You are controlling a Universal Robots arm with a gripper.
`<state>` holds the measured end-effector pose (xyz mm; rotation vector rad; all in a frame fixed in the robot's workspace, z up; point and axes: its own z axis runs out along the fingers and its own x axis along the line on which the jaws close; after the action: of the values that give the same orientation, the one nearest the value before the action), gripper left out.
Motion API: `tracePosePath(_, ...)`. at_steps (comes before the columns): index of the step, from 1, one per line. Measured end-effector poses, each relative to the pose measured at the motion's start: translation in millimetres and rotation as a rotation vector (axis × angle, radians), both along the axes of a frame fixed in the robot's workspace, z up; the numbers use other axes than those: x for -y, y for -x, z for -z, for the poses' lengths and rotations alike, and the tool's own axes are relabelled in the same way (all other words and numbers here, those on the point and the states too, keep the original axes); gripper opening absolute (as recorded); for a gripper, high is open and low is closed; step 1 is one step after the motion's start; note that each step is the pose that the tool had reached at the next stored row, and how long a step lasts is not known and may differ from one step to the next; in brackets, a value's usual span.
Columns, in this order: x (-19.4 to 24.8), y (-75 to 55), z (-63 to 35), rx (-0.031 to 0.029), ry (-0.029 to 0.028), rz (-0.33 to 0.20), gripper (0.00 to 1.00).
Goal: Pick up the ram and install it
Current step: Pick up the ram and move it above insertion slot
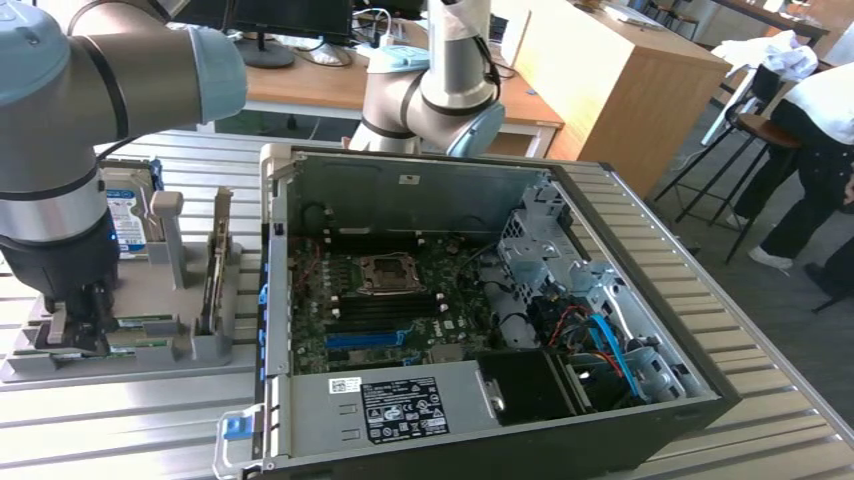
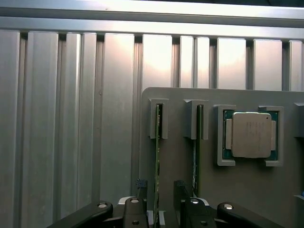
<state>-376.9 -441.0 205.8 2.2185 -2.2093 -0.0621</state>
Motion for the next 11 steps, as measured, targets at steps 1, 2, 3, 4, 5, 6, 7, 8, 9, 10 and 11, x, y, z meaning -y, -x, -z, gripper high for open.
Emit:
tracePosePath(1,0.0,-0.1,0.1,0.0001,-0.0001,0.0,0.36)
tracePosePath(2,-0.1,-0.3,0.3,0.0003,-0.0002,0.0,0.36)
tracePosePath(3,-0.2,-0.6,0.5,0.0005,-0.0003,0.0,0.36)
tracePosePath(4,-0.1,-1.1,0.5,0.0003,-0.0002,0.0,0.36)
tracePosePath(5,0.0,-1.6,0.6,0.0003,-0.0002,0.0,0.36)
tracePosePath(6,0.0,-2.2,0.7,0.0003,-0.0002,0.0,0.36)
tracePosePath(7,0.0,-2.8,0.8,0.0002,-0.0001,0.0,0.36)
tracePosePath(8,0.0,-3.5,0.9,0.0002,-0.0001,0.0,0.36)
tracePosePath(9,0.0,-4.2,1.0,0.0002,-0.0001,0.0,0.36)
tracePosePath(10,0.0,-4.9,1.1,0.0002,-0.0002,0.0,0.36)
tracePosePath(11,0.0,-5.7,1.3,0.0002,-0.0002,0.0,0.36)
